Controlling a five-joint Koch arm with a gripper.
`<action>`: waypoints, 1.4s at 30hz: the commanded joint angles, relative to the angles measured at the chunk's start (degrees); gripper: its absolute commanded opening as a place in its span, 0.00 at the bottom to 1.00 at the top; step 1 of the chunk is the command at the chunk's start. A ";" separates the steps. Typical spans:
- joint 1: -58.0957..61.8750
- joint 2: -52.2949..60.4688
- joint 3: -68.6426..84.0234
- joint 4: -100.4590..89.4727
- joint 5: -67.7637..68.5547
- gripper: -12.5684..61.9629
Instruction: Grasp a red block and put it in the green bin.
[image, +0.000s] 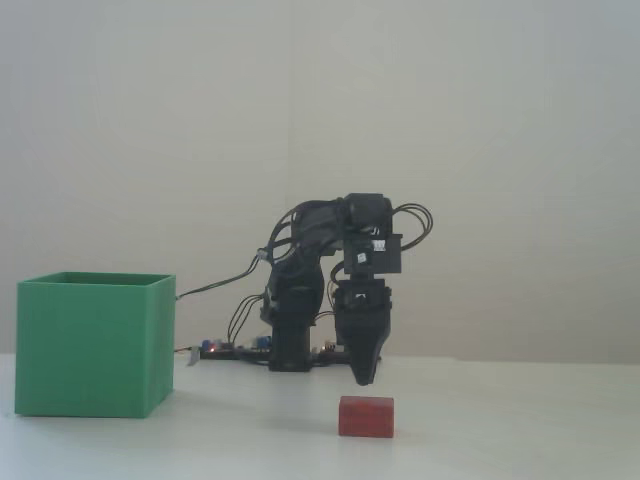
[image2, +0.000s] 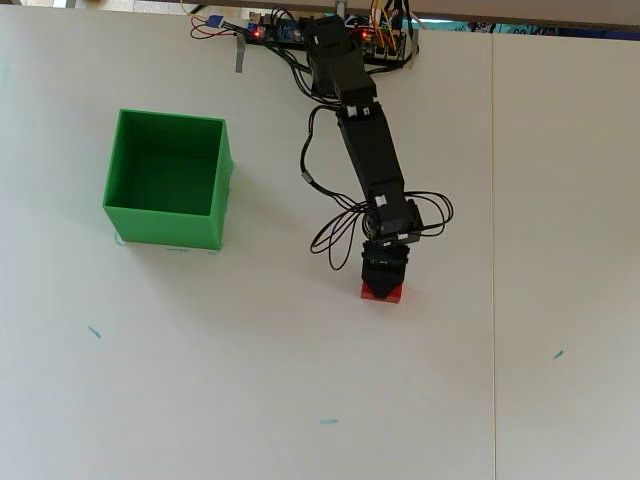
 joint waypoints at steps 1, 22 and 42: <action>-0.09 0.88 -3.08 1.14 1.23 0.67; 2.11 -6.24 -6.06 0.70 1.05 0.66; 2.11 -10.02 -3.16 -3.69 -12.22 0.61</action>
